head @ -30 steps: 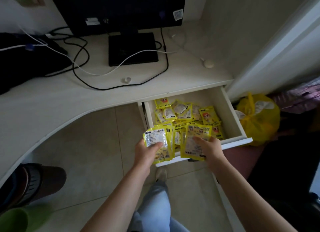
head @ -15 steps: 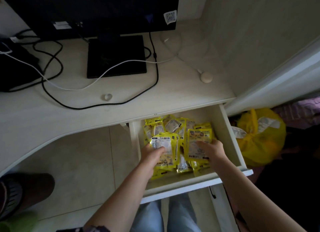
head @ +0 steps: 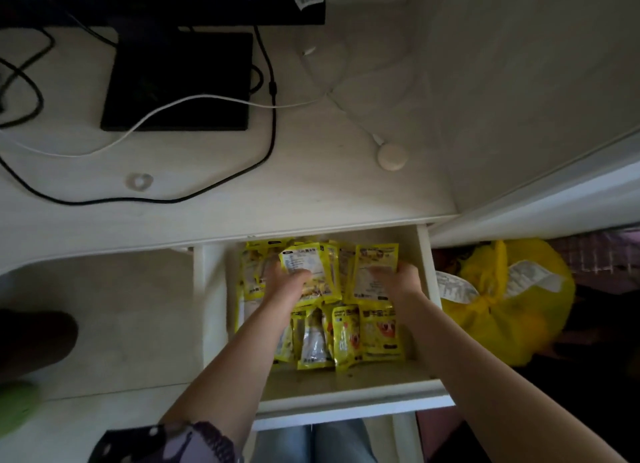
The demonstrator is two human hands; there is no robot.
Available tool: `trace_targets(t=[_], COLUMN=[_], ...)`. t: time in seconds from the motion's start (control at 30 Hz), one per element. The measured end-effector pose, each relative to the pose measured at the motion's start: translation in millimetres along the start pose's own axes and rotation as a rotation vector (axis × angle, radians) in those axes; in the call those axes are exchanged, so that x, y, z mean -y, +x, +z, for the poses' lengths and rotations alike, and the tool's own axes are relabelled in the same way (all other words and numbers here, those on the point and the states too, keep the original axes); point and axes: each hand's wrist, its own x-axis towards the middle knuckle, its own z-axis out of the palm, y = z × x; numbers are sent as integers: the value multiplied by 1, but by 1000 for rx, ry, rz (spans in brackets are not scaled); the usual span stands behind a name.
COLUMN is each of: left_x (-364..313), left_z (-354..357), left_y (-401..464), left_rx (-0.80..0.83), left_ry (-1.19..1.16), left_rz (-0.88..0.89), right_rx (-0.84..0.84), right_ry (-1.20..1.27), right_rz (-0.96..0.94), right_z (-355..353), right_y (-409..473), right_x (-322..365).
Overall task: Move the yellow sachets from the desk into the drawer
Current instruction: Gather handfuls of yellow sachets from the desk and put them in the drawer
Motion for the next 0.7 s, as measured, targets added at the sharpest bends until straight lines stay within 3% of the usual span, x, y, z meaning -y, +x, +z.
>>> trace_targets(t=[0.33, 0.47, 0.7], left_x=[-2, -2, 9], left_z=[27, 24, 0], left_y=[20, 18, -12], left_rx=[8, 55, -13], left_ry=[-69, 3, 152], left_rz=[-10, 79, 184], right_rx=[-11, 31, 86], right_ry=[-170, -262, -407], right_rz=[-74, -102, -215], right_z=[-4, -8, -18], right_y=[26, 23, -10], right_x=[-7, -8, 7])
